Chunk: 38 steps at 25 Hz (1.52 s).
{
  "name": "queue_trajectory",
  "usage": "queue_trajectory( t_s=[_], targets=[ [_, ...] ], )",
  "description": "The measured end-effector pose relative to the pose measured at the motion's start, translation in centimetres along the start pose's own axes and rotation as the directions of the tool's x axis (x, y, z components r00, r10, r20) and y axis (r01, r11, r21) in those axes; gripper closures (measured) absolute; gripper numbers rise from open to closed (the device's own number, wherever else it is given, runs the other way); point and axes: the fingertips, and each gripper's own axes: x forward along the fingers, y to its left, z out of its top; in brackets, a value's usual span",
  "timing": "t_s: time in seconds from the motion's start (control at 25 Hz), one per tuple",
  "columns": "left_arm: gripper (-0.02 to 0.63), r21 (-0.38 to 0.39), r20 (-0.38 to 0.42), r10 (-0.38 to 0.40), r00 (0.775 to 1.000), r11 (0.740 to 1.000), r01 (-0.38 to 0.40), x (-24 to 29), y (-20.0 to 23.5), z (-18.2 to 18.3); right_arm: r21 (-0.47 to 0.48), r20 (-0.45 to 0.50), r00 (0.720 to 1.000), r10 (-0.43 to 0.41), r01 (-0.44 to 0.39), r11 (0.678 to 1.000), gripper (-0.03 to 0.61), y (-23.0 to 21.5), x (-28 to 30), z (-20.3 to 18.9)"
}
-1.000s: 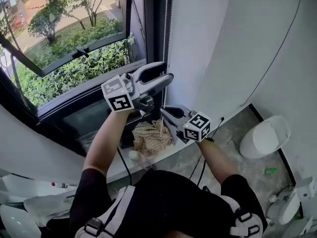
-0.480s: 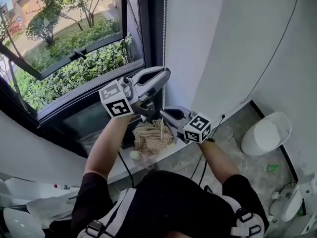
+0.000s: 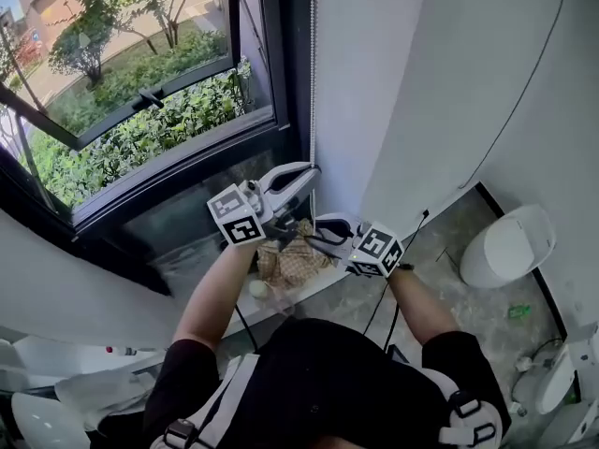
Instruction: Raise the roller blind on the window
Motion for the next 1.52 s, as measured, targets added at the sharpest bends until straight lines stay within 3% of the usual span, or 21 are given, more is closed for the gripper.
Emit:
queue_trajectory(
  t_s=[0.16,0.36,0.44,0.56,0.8,0.92,1.08,1.52],
  targets=[
    [0.601,-0.058,0.058,0.047,0.997,0.997,-0.043,-2.1,1.6,-0.4,-0.023,0.18,0.982,-0.059,0.064,0.998,0.42,-1.6,-3.4,6.3],
    [0.601,0.009,0.026,0.036,0.999,0.999,-0.036,-1.6,0.6,-0.4,-0.018,0.467,0.874,-0.136,0.163,0.987,0.42,-4.0,-7.3,19.2],
    [0.601,0.003,0.034,0.031,0.999,1.0,-0.031,-1.5,0.4,-0.4,-0.008,0.524,0.839,-0.15,0.181,0.983,0.433,-4.7,-7.5,23.1],
    [0.6,0.002,0.025,0.017,1.0,1.0,-0.017,-1.3,-0.1,-0.6,-0.023,0.543,0.825,-0.156,0.2,0.98,0.446,-5.4,-6.6,26.3],
    [0.6,0.036,-0.002,0.022,1.0,0.999,-0.022,-1.3,-0.7,-0.8,-0.036,0.561,0.816,-0.135,0.187,0.982,0.54,-5.3,-5.7,28.2],
    [0.6,0.046,-0.008,0.028,1.0,0.999,-0.027,-1.3,-0.6,-0.6,-0.025,0.58,0.804,-0.126,0.173,0.985,0.555,-5.0,-5.8,28.2],
    [0.6,0.037,-0.004,0.025,1.0,0.999,-0.025,-1.1,-0.4,-0.8,0.014,0.597,0.792,-0.132,0.154,0.988,0.558,-5.3,-6.2,28.0],
    [0.6,0.023,-0.031,-0.002,1.0,1.0,0.003,0.3,-0.7,-1.9,0.01,0.609,0.778,-0.155,0.188,0.982,0.561,-5.8,-7.8,27.2]
  ],
)
